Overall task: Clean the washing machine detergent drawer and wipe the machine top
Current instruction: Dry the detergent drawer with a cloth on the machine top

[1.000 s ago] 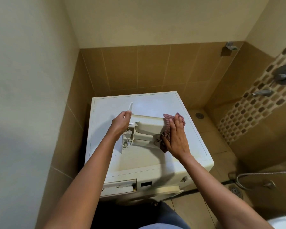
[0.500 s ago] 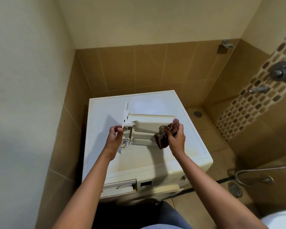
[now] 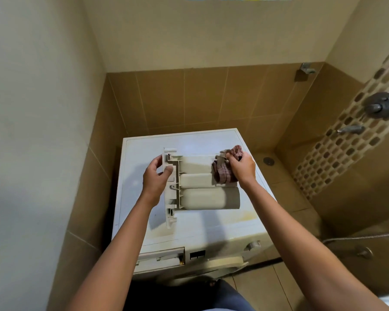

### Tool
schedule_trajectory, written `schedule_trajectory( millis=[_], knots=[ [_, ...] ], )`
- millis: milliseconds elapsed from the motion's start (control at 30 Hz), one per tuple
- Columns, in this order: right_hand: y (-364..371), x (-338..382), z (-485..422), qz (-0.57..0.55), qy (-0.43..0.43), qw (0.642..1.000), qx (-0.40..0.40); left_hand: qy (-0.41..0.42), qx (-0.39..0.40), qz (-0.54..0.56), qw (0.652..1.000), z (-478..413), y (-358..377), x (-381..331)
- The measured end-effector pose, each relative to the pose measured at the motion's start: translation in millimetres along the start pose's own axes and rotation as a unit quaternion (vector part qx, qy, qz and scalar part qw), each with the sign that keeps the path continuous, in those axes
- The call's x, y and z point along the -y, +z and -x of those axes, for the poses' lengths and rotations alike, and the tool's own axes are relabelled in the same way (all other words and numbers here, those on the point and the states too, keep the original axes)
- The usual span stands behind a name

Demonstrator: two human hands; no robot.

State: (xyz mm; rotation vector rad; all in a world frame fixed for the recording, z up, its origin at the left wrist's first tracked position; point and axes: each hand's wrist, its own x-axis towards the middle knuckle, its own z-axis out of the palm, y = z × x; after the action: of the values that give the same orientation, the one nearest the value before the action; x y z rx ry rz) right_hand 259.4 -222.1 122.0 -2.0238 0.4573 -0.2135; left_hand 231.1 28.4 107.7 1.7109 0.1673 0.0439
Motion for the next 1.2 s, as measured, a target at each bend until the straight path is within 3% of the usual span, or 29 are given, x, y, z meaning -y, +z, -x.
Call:
schedule_trajectory(
  millis=[333,500,600,667,767,800,900,1000,1200],
  knots=[
    [21,-38,17,0.071,0.077,0.987,0.124,-0.063,-0.029,-0.077,0.995,7,18,20],
    [19,-45,28,-0.076,0.051,0.989,0.114,-0.066,-0.018,-0.123,0.99,-1,17,23],
    [19,-41,31,-0.093,0.009,0.982,0.163,-0.073,0.019,-0.17,0.983,-4,17,31],
    [25,-37,35,-0.006,-0.04,0.97,0.241,-0.074,0.042,-0.208,0.974,-2,18,38],
    [43,-36,36,0.245,-0.147,0.899,0.333,-0.07,0.033,-0.236,0.969,-3,20,44],
    [50,-37,37,0.283,-0.156,0.887,0.329,-0.072,0.03,-0.238,0.968,-3,21,44],
    [75,-41,42,0.304,-0.108,0.915,0.243,-0.087,0.023,-0.227,0.97,-1,22,42],
    [96,-33,53,0.353,-0.09,0.914,0.176,-0.094,0.007,-0.218,0.971,2,24,40],
    [111,-28,83,0.285,-0.245,0.907,0.191,-0.088,-0.001,-0.206,0.975,0,25,40]
  ],
)
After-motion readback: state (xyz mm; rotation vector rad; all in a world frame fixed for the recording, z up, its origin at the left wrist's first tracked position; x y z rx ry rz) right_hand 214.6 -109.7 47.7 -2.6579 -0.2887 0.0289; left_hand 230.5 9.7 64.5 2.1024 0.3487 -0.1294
